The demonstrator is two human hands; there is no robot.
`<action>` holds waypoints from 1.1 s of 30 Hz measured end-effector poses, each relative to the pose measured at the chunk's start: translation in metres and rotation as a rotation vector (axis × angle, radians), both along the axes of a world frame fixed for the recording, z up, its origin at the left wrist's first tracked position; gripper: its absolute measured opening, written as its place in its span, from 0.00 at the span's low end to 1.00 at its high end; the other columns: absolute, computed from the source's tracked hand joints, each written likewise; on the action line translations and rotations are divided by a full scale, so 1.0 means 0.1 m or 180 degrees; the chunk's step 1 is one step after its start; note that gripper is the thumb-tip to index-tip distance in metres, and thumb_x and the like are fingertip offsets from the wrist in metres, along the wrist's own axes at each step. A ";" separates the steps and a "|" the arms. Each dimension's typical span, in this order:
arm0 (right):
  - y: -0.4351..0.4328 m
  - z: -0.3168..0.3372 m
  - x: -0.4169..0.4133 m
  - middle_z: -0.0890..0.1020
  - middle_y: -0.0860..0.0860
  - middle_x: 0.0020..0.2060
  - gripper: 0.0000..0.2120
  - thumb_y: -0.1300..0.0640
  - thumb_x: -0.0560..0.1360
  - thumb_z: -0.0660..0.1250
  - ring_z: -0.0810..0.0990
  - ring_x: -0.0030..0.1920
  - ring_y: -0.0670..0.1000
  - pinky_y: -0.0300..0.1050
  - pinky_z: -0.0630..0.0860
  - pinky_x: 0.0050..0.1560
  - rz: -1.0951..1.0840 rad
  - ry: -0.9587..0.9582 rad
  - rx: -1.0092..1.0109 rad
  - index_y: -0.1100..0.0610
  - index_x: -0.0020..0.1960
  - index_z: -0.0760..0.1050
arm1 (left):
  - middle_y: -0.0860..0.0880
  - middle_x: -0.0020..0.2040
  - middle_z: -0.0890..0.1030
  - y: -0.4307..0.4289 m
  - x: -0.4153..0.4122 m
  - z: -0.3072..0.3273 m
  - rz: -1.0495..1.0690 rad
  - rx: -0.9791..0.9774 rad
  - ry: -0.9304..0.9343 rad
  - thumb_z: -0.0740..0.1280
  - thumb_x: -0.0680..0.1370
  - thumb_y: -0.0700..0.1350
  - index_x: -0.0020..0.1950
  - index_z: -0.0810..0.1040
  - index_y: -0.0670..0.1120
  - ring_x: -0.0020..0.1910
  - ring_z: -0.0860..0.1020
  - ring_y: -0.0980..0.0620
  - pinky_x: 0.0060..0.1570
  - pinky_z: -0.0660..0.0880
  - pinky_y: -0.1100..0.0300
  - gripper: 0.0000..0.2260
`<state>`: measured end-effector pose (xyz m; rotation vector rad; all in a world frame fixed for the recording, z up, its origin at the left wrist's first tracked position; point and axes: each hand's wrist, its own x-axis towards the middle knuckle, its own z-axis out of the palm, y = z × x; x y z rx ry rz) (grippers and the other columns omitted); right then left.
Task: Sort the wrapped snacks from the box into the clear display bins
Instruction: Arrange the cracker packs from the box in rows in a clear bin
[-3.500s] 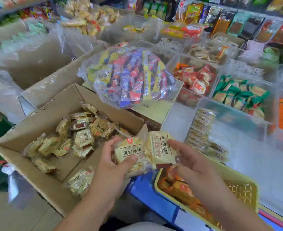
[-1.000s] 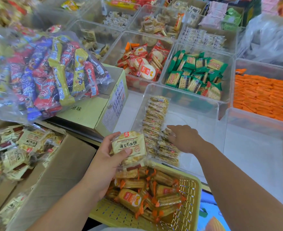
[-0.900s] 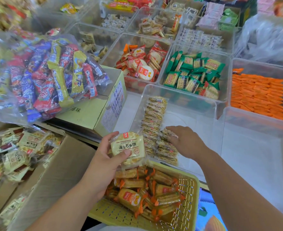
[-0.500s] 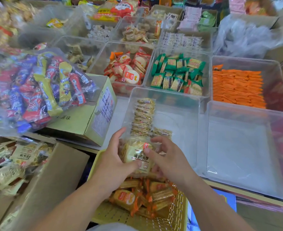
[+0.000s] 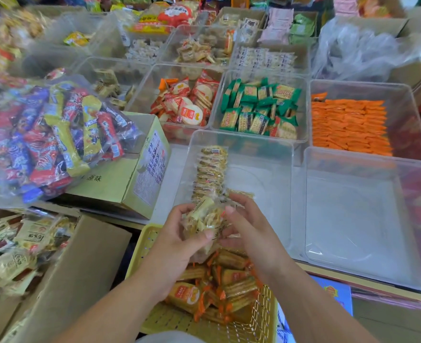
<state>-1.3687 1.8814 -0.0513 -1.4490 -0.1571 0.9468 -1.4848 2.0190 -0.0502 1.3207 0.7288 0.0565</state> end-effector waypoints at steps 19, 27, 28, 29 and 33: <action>-0.10 -0.35 0.24 0.87 0.56 0.50 0.28 0.59 0.74 0.73 0.85 0.46 0.57 0.46 0.78 0.39 -0.0232 0.0808 -0.0146 0.38 0.67 0.69 | 0.58 0.54 0.86 0.16 0.16 -0.08 0.0200 0.0755 -0.0132 0.72 0.74 0.58 0.59 0.79 0.67 0.50 0.86 0.51 0.50 0.80 0.58 0.15; -0.02 -0.31 1.16 0.86 0.51 0.51 0.14 0.55 0.83 0.63 0.86 0.43 0.49 0.50 0.82 0.39 -0.0498 -0.0121 -0.0794 0.52 0.68 0.74 | 0.55 0.54 0.86 0.50 0.09 -0.33 0.0484 0.0486 0.0185 0.72 0.77 0.53 0.57 0.82 0.64 0.55 0.84 0.53 0.56 0.76 0.52 0.10; 0.03 -0.31 1.28 0.85 0.51 0.54 0.12 0.53 0.84 0.61 0.85 0.45 0.50 0.51 0.82 0.41 -0.0498 -0.0444 -0.0958 0.49 0.66 0.75 | 0.52 0.56 0.86 0.53 0.07 -0.35 0.0518 0.0320 0.0172 0.72 0.78 0.50 0.57 0.83 0.61 0.56 0.85 0.51 0.58 0.76 0.50 0.10; 0.09 -0.32 1.40 0.83 0.52 0.56 0.11 0.52 0.84 0.60 0.83 0.46 0.52 0.53 0.81 0.42 -0.0509 -0.0775 -0.1112 0.46 0.65 0.75 | 0.51 0.57 0.86 0.55 0.05 -0.36 0.0551 0.0190 0.0159 0.72 0.79 0.48 0.58 0.84 0.59 0.57 0.84 0.49 0.58 0.76 0.50 0.09; 0.41 -0.53 1.72 0.82 0.55 0.50 0.15 0.52 0.85 0.55 0.79 0.38 0.54 0.50 0.78 0.37 -0.0198 -0.2157 -0.1746 0.42 0.67 0.72 | 0.49 0.57 0.87 0.58 0.02 -0.37 0.0638 -0.0002 0.0172 0.69 0.80 0.45 0.58 0.84 0.56 0.58 0.84 0.49 0.56 0.76 0.52 0.09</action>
